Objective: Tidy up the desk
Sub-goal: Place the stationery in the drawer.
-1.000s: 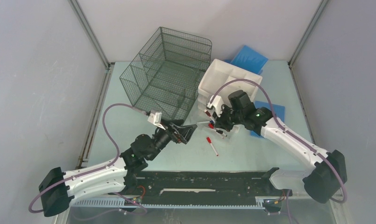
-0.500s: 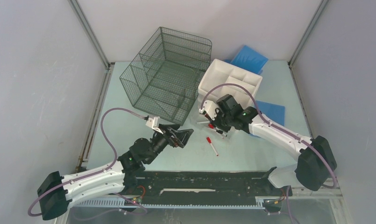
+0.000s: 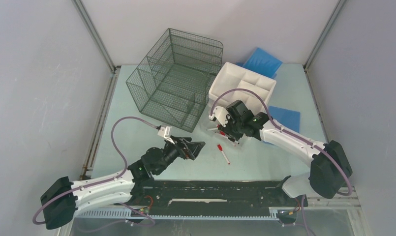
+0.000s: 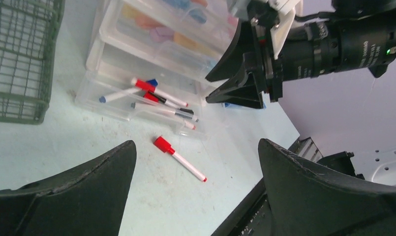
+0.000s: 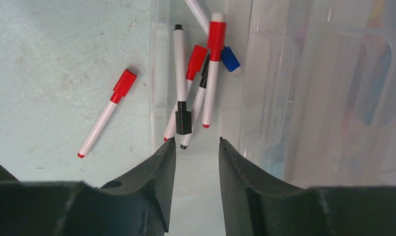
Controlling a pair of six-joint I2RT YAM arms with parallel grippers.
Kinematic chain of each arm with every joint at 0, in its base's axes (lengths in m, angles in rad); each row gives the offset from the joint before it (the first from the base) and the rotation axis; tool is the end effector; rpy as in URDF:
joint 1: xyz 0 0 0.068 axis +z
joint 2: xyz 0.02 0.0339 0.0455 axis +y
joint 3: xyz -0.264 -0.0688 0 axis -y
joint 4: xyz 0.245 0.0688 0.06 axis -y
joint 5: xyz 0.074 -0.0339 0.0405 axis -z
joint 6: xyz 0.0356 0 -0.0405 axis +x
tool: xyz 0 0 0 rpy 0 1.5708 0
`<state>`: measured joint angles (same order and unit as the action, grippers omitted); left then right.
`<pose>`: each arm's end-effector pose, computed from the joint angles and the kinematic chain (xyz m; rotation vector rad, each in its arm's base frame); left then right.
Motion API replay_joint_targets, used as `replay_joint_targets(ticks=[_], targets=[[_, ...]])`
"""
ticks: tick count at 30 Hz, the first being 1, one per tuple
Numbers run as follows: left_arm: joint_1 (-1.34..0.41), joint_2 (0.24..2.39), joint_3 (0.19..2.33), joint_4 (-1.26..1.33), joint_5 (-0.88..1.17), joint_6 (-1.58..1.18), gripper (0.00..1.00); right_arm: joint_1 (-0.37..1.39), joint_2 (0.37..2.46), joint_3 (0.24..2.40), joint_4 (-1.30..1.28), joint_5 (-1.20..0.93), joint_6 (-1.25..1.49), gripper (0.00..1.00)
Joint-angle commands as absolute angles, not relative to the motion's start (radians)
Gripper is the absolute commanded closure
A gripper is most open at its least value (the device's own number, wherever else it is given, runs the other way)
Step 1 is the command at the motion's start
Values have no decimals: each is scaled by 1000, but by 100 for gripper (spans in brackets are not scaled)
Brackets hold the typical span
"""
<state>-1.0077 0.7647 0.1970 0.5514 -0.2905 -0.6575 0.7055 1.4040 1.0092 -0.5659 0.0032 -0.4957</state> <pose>0.1028 -0.1437 0.2134 0.0544 1.6907 -1.0536 0.2195 0.1868 0.2452 -1.4307 2.0908 0.0795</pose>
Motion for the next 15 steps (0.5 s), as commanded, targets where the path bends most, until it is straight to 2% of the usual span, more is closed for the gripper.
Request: replay_joint_targets(ticks=[1,15], targets=[[-1002,792,182,625,-259,-722,0,715,1385,1044,-561,10,-495,55],[-1022,1020,232,640,-226,-900,2,657,1241,1092,-649,-335,-487,52]])
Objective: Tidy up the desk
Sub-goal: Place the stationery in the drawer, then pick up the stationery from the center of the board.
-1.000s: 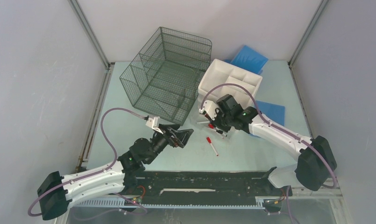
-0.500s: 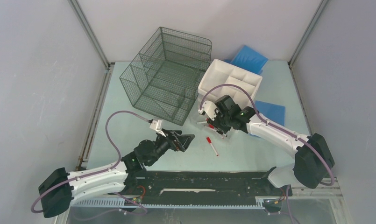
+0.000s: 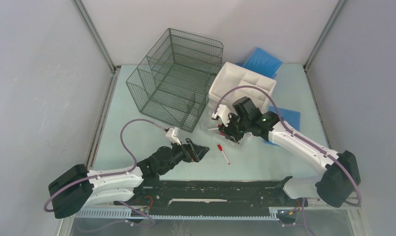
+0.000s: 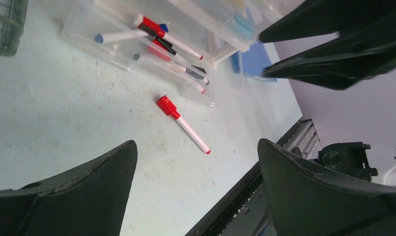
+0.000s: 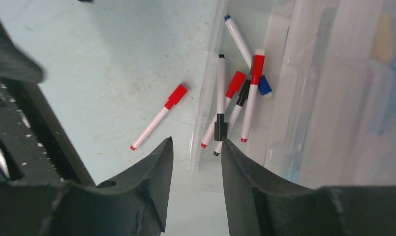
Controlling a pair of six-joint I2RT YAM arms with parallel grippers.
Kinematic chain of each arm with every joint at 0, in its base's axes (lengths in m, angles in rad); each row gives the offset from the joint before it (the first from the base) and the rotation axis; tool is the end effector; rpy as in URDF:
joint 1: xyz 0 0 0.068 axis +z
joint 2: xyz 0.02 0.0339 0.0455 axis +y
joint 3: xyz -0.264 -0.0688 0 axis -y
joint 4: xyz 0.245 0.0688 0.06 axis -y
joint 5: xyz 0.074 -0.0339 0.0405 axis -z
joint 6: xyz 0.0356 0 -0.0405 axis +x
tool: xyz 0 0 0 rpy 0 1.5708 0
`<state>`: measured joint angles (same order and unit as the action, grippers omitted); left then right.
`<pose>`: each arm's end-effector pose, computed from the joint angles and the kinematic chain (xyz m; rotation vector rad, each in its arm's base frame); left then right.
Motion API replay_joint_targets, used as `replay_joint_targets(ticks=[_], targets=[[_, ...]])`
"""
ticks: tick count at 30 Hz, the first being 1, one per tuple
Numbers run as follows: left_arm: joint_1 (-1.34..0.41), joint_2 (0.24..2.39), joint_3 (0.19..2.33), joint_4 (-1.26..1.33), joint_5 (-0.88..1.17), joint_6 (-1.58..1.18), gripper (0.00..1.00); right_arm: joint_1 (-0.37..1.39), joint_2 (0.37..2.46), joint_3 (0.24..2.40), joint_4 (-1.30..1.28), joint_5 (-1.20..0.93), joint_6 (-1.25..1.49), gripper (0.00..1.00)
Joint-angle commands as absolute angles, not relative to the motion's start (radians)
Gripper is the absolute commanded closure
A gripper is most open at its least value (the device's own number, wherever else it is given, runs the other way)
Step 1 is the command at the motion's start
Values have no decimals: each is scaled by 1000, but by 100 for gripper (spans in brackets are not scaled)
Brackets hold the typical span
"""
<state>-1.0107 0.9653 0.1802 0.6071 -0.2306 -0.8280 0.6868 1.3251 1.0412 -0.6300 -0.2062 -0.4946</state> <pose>0.1091 -0.1587 0.1806 -0.0098 1.8875 -1.1173 0.2075 0.1795 0.2724 -1.4578 2.0166 0.3374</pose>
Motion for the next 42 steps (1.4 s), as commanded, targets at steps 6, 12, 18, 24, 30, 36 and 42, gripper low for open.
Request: replay_joint_targets(ticks=[6,12,18,24,30,36,42], targets=[[-1045,1130,314,550,-271,-956,2,595,1174,1092,-648,-405,-478,51],[-1076,1242,453,305,-362,-1032,2,583,1160,1092,-648,-412,-476,51],[-1127,1371,656,-37,-468,-1111,2,581,1156,1091,-647,-410,-477,51],[-1148,1563,903,-336,-490,-1142,7,570,1154,1091,-646,-405,-476,51],[-1162,1702,1045,-447,-465,-1119,9,562,1149,1091,-644,-402,-474,51],[-1170,1752,1095,-449,-450,-1107,12,558,1142,1091,-644,-399,-475,50],[-1171,1787,1140,-458,-447,-1087,14,555,1140,1092,-644,-399,-474,51]])
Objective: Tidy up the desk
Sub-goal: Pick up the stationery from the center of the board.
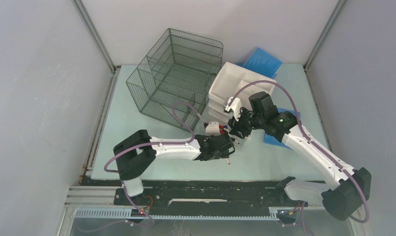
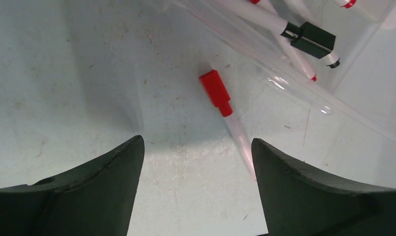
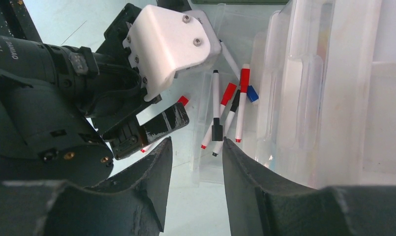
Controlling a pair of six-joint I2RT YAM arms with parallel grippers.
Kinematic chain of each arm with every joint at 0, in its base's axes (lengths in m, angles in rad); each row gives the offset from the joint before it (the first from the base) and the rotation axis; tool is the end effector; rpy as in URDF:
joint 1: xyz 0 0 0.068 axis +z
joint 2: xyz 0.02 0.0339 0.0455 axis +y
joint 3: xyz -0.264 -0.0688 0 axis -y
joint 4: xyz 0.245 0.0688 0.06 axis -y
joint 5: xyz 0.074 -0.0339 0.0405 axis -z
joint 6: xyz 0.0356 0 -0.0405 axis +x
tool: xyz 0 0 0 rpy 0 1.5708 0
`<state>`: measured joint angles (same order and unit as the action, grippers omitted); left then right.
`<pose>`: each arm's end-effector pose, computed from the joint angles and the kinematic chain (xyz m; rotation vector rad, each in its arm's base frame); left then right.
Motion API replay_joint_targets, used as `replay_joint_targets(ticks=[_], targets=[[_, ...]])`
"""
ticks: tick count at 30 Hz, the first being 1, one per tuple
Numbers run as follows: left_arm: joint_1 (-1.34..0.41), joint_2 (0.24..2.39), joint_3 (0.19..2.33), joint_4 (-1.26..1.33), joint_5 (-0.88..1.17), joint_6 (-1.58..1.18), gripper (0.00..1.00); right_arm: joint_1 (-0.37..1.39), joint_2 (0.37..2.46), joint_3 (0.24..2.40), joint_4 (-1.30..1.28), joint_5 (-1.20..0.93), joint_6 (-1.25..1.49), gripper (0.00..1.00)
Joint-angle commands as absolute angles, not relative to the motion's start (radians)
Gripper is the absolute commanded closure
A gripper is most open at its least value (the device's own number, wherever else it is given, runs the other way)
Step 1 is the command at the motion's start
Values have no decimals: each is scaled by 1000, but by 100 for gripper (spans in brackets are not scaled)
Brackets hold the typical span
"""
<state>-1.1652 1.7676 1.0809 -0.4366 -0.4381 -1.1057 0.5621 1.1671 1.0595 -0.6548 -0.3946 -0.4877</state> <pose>0.1500 -0.3111 0.1677 -0.0532 2.5502 -0.2865 0.1988 0.1414 0.3158 -1.3249 1.8948 0.4968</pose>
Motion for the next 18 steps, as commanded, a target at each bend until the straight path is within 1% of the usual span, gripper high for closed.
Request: replay_joint_targets(ticks=[1,13,16,18], targets=[[-1170,1793,1149,-463,-449,-1084,14,556,1141,1092,-644,-399,-474,51],[-1170,1870,1241,-535,-449,-1053,20,554,1137,1092,-644,-397,-477,51],[-1170,1882,1253,-547,-447,-1045,26,554,1138,1091,-644,-397,-478,51],[-1170,1887,1260,-555,-448,-1041,27,554,1139,1091,-646,-397,-477,51]])
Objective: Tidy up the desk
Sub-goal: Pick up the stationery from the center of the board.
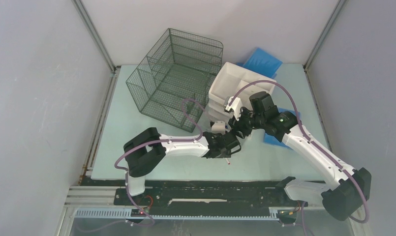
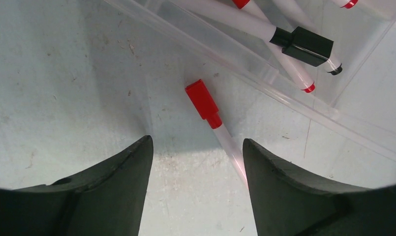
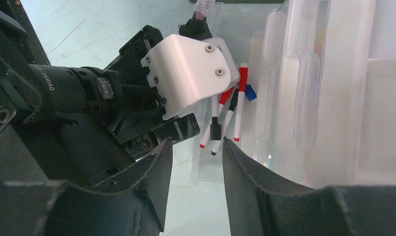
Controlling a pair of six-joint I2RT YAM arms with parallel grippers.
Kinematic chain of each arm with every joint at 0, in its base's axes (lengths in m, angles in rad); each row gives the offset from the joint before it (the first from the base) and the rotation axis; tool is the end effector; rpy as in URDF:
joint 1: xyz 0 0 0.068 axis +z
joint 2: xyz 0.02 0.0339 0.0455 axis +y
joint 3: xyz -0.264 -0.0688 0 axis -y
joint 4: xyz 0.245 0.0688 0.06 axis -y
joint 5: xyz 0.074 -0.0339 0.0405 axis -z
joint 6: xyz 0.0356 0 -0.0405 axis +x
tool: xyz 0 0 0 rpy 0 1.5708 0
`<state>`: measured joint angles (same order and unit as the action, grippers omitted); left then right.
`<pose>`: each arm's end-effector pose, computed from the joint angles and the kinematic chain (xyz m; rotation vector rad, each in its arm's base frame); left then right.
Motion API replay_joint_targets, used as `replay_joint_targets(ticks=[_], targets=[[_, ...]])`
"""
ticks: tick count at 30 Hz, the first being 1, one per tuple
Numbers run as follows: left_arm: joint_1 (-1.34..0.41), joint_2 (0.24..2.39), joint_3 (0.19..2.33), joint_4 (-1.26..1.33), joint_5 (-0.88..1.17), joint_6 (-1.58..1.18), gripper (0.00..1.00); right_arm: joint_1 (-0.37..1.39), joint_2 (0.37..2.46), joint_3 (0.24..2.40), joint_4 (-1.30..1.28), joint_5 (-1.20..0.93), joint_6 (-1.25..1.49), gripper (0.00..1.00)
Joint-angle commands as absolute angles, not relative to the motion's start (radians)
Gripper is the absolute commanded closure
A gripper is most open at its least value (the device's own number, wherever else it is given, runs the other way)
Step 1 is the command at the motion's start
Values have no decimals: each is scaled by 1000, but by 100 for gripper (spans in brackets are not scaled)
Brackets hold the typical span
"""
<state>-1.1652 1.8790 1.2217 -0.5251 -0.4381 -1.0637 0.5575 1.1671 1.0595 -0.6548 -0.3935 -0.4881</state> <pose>0.1602 -0.3349 0.1645 0.0180 2.5777 -0.2020 0.1995 0.1405 0.3158 -1.3202 1.8976 0.4930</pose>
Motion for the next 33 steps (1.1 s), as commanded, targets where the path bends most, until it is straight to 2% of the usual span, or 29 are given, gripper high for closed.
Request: replay_joint_targets(ticks=[1,15,20,27,33], targets=[[-1170,1890,1262,-557,-447,-1039,28,555,1139,1092,-645,-397,-477,51],[-1170,1913,1266,-578,-437,-1014,36,554,1140,1091,-646,-400,-479,50],[-1170,1912,1249,-581,-440,-1009,42,554,1139,1092,-645,-400,-479,50],[-1170,1904,1221,-607,-463,-992,57,554,1137,1092,-646,-403,-479,51],[-1169,1879,1175,-615,-484,-966,80,553,1135,1091,-646,-405,-479,51]])
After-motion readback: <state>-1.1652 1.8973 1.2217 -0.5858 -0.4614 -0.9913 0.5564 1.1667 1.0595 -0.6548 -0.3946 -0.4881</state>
